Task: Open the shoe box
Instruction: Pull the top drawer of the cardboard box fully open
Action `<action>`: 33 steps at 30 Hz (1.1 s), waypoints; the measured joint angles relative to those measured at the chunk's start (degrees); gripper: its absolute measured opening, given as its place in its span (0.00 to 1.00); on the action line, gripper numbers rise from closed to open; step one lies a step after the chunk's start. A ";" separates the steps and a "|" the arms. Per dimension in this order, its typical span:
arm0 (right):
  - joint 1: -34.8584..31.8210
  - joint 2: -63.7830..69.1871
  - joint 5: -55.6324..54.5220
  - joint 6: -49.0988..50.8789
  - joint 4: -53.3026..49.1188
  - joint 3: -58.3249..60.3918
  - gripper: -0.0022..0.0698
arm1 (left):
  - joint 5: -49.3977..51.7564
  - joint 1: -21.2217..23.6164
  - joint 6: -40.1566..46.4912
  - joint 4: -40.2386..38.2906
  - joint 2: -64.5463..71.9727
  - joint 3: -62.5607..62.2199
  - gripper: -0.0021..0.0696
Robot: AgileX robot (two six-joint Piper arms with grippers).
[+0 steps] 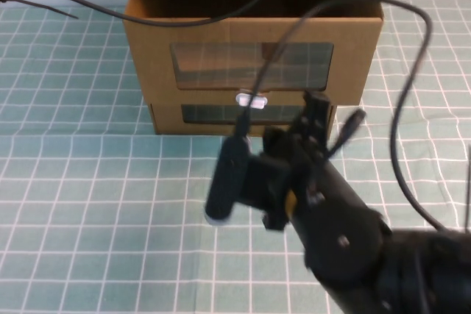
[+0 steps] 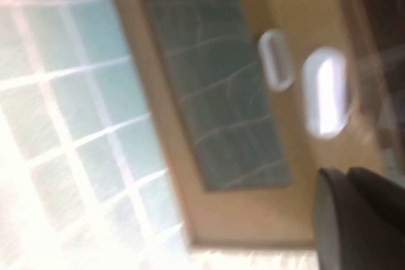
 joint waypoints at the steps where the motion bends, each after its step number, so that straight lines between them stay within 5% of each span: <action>1: 0.66 -0.79 0.14 0.83 0.24 1.47 0.02 | 0.00 0.00 0.00 -0.01 0.00 0.00 0.02; 11: 4.00 -2.96 3.23 4.02 -0.07 4.15 0.04 | -0.71 0.00 0.00 -1.60 0.93 -0.35 0.02; 20: -1.37 1.55 2.06 0.50 -0.97 -3.57 0.47 | -0.62 0.00 0.21 -2.61 1.06 -0.35 0.02; 33: -5.85 9.96 -3.21 -2.17 -1.15 -10.59 0.50 | -0.46 0.00 0.38 -2.92 1.06 -0.35 0.02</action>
